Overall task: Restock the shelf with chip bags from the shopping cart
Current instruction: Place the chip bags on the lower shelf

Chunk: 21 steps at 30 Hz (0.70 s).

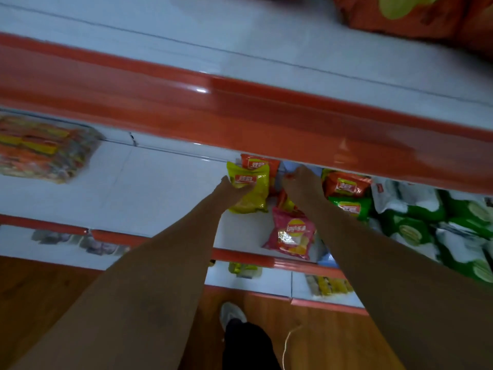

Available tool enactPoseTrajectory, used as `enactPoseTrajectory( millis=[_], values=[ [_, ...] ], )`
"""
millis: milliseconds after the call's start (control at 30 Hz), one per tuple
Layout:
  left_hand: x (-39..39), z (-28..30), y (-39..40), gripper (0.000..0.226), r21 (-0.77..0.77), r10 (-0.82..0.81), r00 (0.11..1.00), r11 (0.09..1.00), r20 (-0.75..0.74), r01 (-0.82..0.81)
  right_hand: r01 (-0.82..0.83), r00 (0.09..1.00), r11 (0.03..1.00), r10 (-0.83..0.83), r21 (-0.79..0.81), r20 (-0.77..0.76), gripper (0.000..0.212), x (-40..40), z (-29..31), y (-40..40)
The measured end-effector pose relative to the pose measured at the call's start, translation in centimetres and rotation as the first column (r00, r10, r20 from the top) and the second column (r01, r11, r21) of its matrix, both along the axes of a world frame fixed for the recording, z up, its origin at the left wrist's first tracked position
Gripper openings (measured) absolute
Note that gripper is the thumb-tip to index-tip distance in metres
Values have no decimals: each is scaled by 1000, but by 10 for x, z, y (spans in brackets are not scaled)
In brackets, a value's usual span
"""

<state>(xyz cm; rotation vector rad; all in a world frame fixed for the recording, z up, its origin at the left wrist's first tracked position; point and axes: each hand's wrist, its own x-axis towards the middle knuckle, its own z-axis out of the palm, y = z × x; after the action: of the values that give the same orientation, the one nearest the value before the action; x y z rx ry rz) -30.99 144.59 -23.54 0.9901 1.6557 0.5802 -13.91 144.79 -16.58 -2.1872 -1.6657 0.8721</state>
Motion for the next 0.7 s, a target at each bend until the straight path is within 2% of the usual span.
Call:
enactPoseTrajectory(
  millis=[67, 200, 267, 333, 433, 567, 700],
  values=[
    [-6, 6, -15, 77, 18, -10, 999, 1000, -45, 11, -77, 993, 995, 71, 59, 99, 29, 1, 6, -17],
    [-32, 49, -73, 76, -1, -88, 978, 996, -189, 89, -131, 988, 990, 135, -54, 76, 31, -11, 40, -67],
    [-55, 76, -111, 81, 19, -92, 964, 995, -251, 100, -202, 972, 969, 216, -140, 93, 43, -32, 55, -94],
    [-82, 104, -151, 86, 33, -67, 957, 996, -281, 80, -291, 943, 938, 314, -190, 111, 60, -64, 65, -118],
    [-127, 145, -220, 85, 66, 60, 952, 997, -301, -42, -409, 907, 890, 421, -203, 14, 64, -133, 101, -171],
    [-188, 188, -312, 74, 154, 327, 877, 945, -354, -290, -636, 772, 758, 625, -147, -115, 72, -234, 143, -235],
    [-234, 215, -413, 67, 203, 582, 708, 809, -400, -551, -852, 523, 521, 837, -60, -159, 65, -311, 166, -296]
  ],
)
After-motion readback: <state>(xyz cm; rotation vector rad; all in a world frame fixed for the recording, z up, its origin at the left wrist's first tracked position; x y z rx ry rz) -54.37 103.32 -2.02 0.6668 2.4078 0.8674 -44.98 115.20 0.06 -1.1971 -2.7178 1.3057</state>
